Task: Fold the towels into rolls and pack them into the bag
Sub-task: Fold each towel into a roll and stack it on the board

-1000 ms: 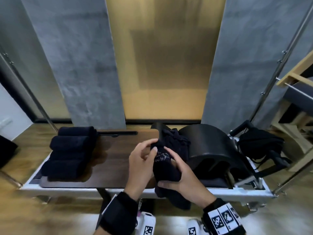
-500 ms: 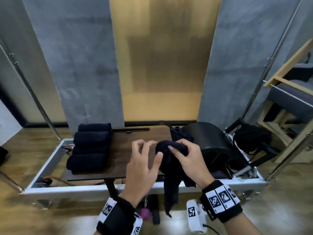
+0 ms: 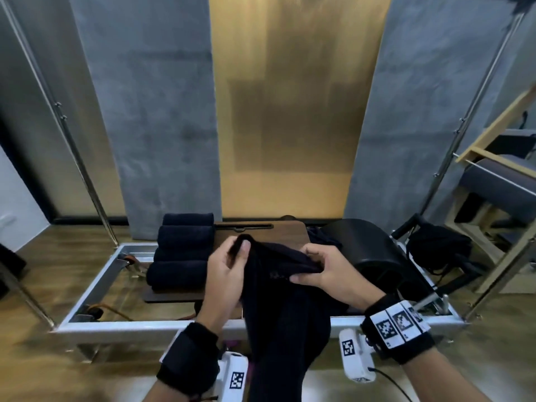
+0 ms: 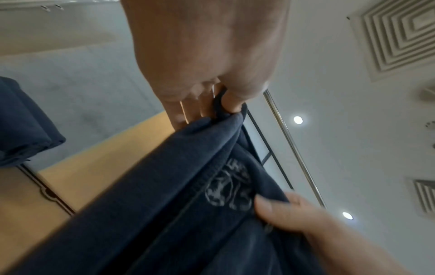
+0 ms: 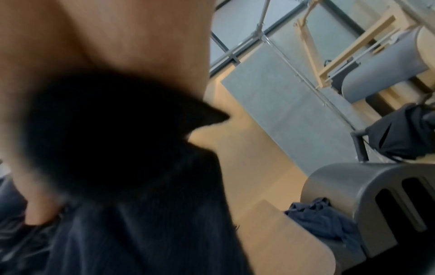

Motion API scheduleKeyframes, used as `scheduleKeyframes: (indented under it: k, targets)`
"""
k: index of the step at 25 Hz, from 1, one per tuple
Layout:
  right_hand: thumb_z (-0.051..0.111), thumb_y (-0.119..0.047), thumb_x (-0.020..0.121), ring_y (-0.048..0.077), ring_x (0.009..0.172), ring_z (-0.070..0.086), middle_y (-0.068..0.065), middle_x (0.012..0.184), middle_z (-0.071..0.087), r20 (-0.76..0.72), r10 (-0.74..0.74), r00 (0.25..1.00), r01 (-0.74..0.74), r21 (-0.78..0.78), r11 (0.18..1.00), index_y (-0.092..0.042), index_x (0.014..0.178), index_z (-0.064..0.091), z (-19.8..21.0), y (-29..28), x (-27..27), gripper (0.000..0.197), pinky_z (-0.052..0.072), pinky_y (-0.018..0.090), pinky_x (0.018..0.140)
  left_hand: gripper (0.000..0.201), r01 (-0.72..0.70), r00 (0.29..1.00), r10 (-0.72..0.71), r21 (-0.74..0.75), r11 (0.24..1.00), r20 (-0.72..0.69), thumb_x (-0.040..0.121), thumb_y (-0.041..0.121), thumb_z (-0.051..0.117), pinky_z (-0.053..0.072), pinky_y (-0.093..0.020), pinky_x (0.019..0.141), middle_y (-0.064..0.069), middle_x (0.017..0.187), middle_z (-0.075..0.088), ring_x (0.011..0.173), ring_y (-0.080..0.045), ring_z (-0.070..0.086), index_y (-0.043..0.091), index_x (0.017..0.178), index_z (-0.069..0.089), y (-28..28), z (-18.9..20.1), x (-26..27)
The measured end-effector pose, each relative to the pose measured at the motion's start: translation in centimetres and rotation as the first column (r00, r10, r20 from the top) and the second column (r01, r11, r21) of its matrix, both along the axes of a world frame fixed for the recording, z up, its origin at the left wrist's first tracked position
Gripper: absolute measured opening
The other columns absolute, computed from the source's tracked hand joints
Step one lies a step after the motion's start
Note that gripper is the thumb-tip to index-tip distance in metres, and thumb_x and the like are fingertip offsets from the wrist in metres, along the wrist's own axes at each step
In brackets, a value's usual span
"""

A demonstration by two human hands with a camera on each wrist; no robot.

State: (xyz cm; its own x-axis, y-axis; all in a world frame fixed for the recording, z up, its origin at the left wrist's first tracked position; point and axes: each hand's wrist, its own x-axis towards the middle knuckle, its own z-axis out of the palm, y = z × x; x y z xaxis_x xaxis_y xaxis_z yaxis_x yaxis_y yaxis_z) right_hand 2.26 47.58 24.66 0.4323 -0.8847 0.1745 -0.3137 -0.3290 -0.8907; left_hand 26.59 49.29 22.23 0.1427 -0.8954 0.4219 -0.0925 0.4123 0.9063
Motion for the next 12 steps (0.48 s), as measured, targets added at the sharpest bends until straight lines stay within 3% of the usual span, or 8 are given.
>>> scheduleKeyframes:
  k: [1,2,3,4,5,7,9,12]
  targets:
    - [0.089,-0.022,0.083,0.02,0.085,0.073,0.002,0.087,0.076,-0.043,-0.03,0.999,0.03,-0.013,0.999,-0.019,0.085,0.068,0.1,0.0,-0.5,0.021,0.054,0.036,0.079,0.019,-0.003,0.997,0.009,0.079,0.997,-0.08,0.109,0.037,0.055,0.055,-0.034,0.096,0.006,0.112,0.074,0.106,-0.009,0.069,0.027,0.116,0.071,-0.2,0.2,0.9]
    - [0.089,-0.022,0.082,0.021,0.084,0.074,0.002,0.086,0.076,-0.072,-0.077,0.994,0.074,-0.032,0.997,-0.019,0.084,0.07,0.2,0.0,-0.9,0.02,0.055,0.038,0.079,0.036,0.016,0.986,0.015,0.191,0.982,-0.165,0.109,0.043,0.053,0.05,-0.039,0.11,0.005,0.135,0.068,0.124,-0.011,0.063,0.026,0.139,0.063,-0.4,0.4,1.6]
    - [0.09,-0.024,0.081,0.021,0.083,0.074,0.002,0.084,0.077,-0.085,-0.124,0.989,0.12,-0.05,0.991,-0.02,0.083,0.073,0.5,0.1,-1.2,0.018,0.056,0.04,0.08,0.057,0.075,0.97,-0.001,0.296,0.952,-0.242,0.106,0.054,0.052,0.04,-0.041,0.121,0.006,0.155,0.053,0.14,-0.011,0.052,0.027,0.156,0.046,-0.4,0.4,2.1]
    - [0.091,-0.027,0.079,0.021,0.082,0.074,0.002,0.083,0.077,-0.084,-0.153,0.985,0.148,-0.068,0.987,-0.021,0.082,0.075,0.7,0.1,-1.4,0.018,0.057,0.044,0.081,0.075,0.129,0.964,-0.033,0.353,0.927,-0.265,0.101,0.066,0.052,0.032,-0.039,0.125,0.012,0.164,0.04,0.149,-0.009,0.041,0.031,0.164,0.032,-0.3,0.3,2.5]
    - [0.092,-0.028,0.079,0.021,0.082,0.075,0.002,0.083,0.078,-0.078,-0.165,0.983,0.158,-0.089,0.983,-0.022,0.082,0.077,1.0,0.1,-1.4,0.017,0.059,0.046,0.082,0.083,0.152,0.974,-0.079,0.352,0.924,-0.214,0.093,0.077,0.055,0.032,-0.033,0.125,0.02,0.162,0.039,0.149,-0.003,0.039,0.039,0.162,0.03,0.0,0.2,2.6]
    - [0.092,-0.027,0.078,0.023,0.081,0.076,0.002,0.081,0.078,-0.058,-0.166,0.984,0.158,-0.121,0.98,-0.021,0.081,0.077,1.5,0.0,-1.4,0.017,0.059,0.049,0.084,0.079,0.149,0.989,-0.144,0.295,0.944,-0.037,0.078,0.082,0.073,0.047,-0.021,0.108,0.028,0.142,0.06,0.134,0.008,0.053,0.051,0.143,0.042,0.5,0.0,2.7]
    - [0.093,-0.024,0.077,0.028,0.08,0.075,0.003,0.079,0.078,-0.037,-0.172,0.984,0.167,-0.121,0.979,-0.019,0.079,0.075,1.8,-0.1,-1.4,0.019,0.059,0.046,0.082,0.074,0.096,0.983,-0.129,0.233,0.968,0.131,0.075,0.069,0.085,0.051,-0.021,0.098,0.025,0.125,0.068,0.121,0.01,0.06,0.044,0.131,0.044,0.6,-0.2,3.3]
    - [0.093,-0.015,0.077,0.03,0.08,0.074,0.006,0.079,0.077,-0.022,-0.198,0.98,0.194,-0.117,0.974,-0.014,0.08,0.071,2.0,-0.5,-1.9,0.022,0.057,0.041,0.08,0.041,0.018,0.979,-0.029,0.057,0.998,0.202,0.088,0.031,0.086,0.056,-0.027,0.089,0.013,0.109,0.071,0.107,-0.006,0.069,0.034,0.111,0.051,-0.4,-0.4,5.1]
